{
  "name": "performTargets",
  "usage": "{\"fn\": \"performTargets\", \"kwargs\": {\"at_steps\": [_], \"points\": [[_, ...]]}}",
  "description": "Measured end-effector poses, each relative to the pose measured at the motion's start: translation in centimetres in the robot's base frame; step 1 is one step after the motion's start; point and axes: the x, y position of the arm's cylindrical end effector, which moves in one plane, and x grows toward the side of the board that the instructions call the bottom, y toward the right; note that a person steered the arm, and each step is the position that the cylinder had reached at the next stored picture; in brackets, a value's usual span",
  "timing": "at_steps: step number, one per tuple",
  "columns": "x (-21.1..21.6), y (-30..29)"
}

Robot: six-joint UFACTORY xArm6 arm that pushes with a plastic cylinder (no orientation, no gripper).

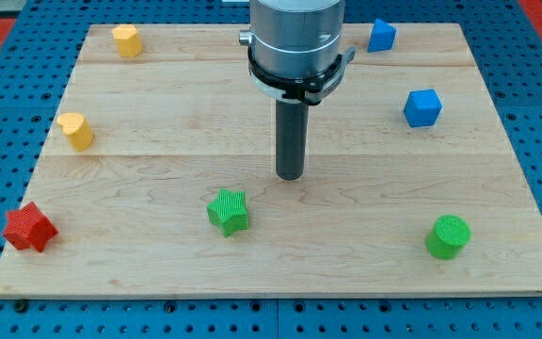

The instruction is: Move your arm towards the green circle

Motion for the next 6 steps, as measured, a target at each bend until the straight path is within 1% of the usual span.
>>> {"fn": "performTargets", "kwargs": {"at_steps": [4,5,6], "points": [[-0.7,0.1],[0.1,1.7],[4.6,4.8]]}}
